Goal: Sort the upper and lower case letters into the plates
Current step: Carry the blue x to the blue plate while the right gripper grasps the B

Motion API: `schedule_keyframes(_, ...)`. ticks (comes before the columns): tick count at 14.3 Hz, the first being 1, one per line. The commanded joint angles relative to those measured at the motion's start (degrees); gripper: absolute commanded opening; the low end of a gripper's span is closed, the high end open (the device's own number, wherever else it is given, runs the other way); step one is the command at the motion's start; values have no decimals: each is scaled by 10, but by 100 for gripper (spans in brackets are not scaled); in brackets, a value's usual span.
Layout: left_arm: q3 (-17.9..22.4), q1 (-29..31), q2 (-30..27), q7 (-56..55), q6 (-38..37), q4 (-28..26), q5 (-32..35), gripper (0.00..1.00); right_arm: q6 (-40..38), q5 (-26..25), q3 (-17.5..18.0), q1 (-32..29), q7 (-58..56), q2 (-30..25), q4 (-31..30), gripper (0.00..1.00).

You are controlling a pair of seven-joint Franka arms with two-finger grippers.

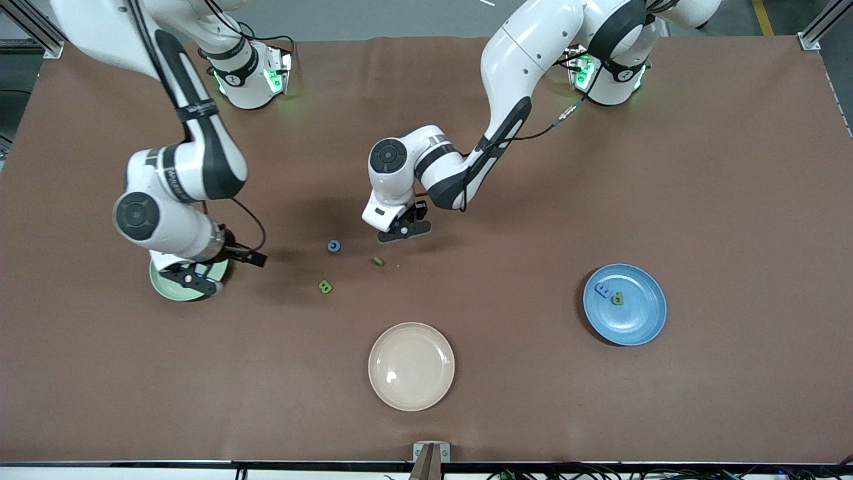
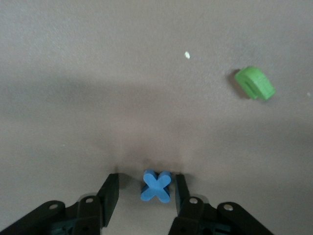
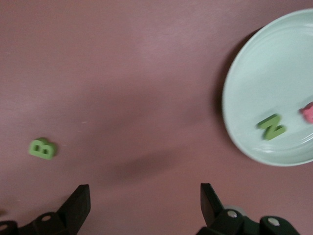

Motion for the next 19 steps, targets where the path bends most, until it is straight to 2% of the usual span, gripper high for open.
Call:
schedule_keyframes(1,7,-6,12,6,3,18,5,36,-1,3,-4,36,101,70,75,99)
schedule_keyframes(2,7,-6,12,6,3,18,5,14,3,3,-4,43,124,88,94,99)
schedule_keyframes(3,7,-6,12,6,2,18,6,4,11,3,-4,51,148,103,108,99)
schedule_keyframes(4,7,-5,11,6,0,17,7,0,25,3,-4,54,174,113,114,99)
schedule_keyframes(6,11,1,1,6,-11,13,7,0,72,14,-4,70,207,136,117,99)
schedule_keyframes(8,29,10,-18,0,-74,13,6,0,88,29,-5,81,222,154,123,99)
schedule_keyframes(11,29,61,-73,1,-130,-16,6,0,124,31,-5,86,235,175,129,99)
schedule_keyframes(13,29,91,-110,5,-141,-43,7,0,128,33,-4,86,235,180,128,98)
schedule_keyframes(16,30,143,-161,20,-142,-96,9,0,129,36,-4,89,235,187,127,84)
schedule_keyframes(19,30,191,-185,29,-142,-121,39,0,130,51,-4,95,235,193,126,71)
